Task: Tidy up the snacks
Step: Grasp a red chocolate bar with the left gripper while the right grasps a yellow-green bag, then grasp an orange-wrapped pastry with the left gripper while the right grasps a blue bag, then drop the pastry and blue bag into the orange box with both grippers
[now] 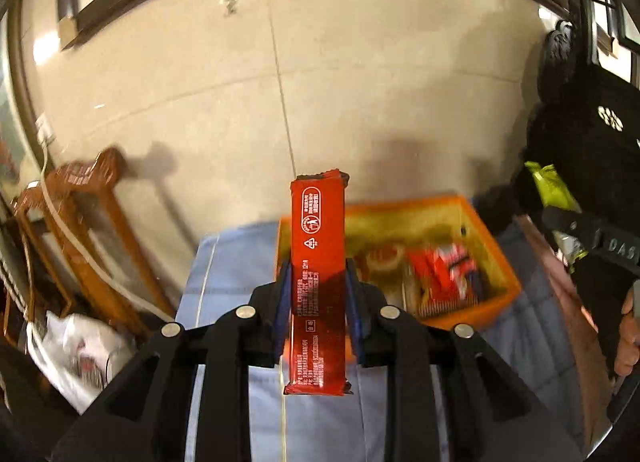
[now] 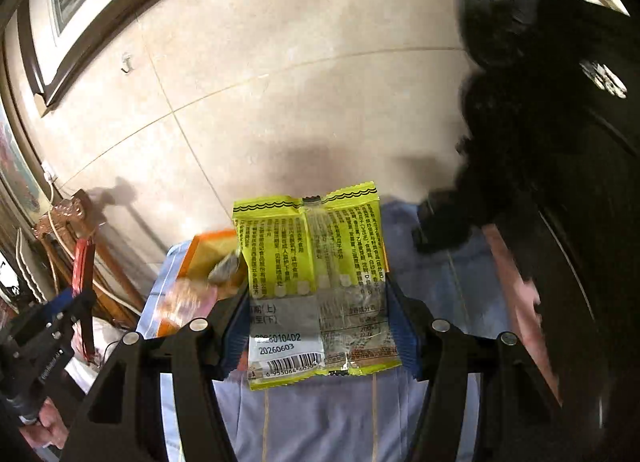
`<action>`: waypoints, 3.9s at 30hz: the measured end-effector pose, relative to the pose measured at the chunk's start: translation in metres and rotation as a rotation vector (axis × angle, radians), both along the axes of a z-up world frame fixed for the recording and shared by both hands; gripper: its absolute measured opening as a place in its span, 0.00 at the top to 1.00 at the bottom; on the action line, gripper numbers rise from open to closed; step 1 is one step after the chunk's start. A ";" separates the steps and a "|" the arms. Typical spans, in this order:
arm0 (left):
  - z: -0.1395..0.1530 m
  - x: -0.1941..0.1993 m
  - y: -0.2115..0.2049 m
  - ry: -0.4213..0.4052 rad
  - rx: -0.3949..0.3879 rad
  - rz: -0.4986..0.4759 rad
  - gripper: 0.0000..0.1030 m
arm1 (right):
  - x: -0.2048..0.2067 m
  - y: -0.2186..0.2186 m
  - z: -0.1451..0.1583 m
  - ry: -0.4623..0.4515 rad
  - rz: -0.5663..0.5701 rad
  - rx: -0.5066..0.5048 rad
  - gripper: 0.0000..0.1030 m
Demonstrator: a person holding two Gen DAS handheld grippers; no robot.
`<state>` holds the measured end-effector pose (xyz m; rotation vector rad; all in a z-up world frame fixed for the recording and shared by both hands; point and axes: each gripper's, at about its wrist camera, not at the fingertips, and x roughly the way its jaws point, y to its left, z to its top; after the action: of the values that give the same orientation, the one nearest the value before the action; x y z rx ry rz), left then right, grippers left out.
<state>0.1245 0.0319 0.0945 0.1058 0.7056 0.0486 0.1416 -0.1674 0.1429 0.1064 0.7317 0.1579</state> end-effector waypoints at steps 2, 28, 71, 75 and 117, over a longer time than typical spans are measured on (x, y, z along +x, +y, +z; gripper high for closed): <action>-0.001 0.023 0.000 0.016 -0.021 -0.011 0.77 | 0.019 0.001 -0.001 0.020 0.001 0.009 0.40; -0.244 -0.223 -0.143 0.409 0.255 -0.526 0.04 | -0.134 0.001 -0.212 0.471 0.143 -0.268 0.04; -0.206 -0.195 -0.008 0.470 -0.248 -0.206 0.66 | -0.166 -0.004 -0.152 0.353 0.169 0.082 0.68; -0.135 -0.155 0.014 0.315 -0.276 -0.129 0.66 | -0.136 -0.021 -0.073 0.157 0.110 0.117 0.67; -0.050 0.027 0.053 0.153 -0.052 0.139 0.04 | -0.027 0.029 -0.063 0.094 0.210 -0.046 0.04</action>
<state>0.1518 0.0845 0.0445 0.0103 0.8654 0.1563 0.1145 -0.1386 0.0801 -0.0077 0.8396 0.3380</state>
